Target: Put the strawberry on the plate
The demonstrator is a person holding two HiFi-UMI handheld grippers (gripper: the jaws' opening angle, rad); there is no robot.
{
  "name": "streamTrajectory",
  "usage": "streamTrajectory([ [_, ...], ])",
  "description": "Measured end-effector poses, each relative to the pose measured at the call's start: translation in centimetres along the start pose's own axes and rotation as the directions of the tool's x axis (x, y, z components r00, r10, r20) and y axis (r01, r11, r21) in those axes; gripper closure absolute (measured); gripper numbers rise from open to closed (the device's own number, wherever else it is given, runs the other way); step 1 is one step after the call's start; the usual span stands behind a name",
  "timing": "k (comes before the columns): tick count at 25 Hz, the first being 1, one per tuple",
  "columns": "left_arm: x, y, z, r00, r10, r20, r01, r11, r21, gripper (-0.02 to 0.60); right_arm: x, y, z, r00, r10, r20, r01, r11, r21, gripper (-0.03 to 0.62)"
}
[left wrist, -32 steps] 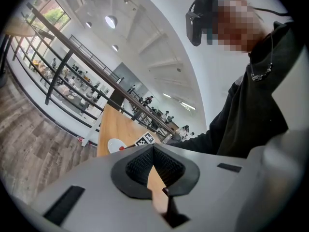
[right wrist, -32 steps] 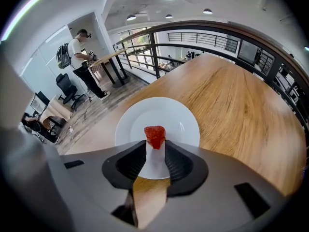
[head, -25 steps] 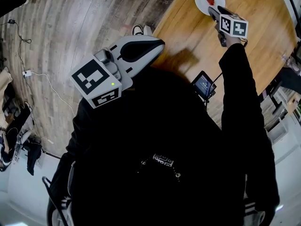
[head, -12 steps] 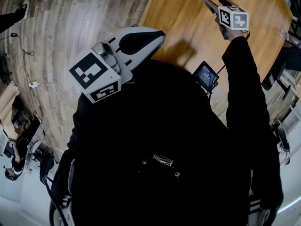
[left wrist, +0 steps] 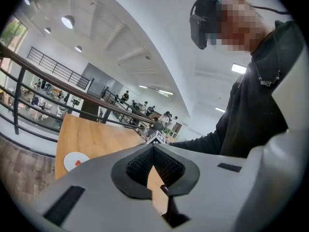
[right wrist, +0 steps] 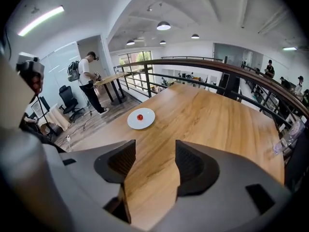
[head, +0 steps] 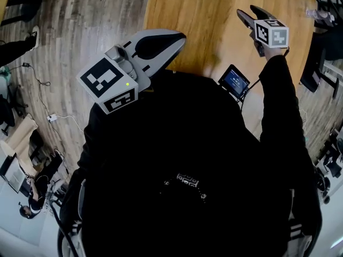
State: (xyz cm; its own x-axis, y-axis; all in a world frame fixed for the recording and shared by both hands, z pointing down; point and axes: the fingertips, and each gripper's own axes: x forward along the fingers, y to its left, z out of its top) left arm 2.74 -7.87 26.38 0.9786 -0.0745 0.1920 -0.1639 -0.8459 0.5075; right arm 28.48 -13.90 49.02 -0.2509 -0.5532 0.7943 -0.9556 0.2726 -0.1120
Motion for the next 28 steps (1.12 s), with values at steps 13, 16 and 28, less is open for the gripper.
streamTrajectory([
  [13, 1.4, -2.8, 3.5, 0.997, -0.074, -0.014, 0.076, 0.984, 0.16, 0.581, -14.7, 12.4, 6.6, 0.901, 0.241, 0.361, -0.248, 0.968, -0.03, 0.576],
  [16, 2.0, -3.7, 4.2, 0.996, -0.085, -0.001, 0.084, 0.98, 0.179, 0.581, -18.0, 14.4, 7.7, 0.863, 0.269, 0.427, -0.271, 0.961, -0.057, 0.576],
  [28, 6.2, -6.6, 4.8, 0.993, -0.115, -0.009, 0.114, 0.966, 0.232, 0.581, -24.2, 13.6, 7.6, 0.796, 0.278, 0.537, -0.275, 0.957, -0.089, 0.577],
])
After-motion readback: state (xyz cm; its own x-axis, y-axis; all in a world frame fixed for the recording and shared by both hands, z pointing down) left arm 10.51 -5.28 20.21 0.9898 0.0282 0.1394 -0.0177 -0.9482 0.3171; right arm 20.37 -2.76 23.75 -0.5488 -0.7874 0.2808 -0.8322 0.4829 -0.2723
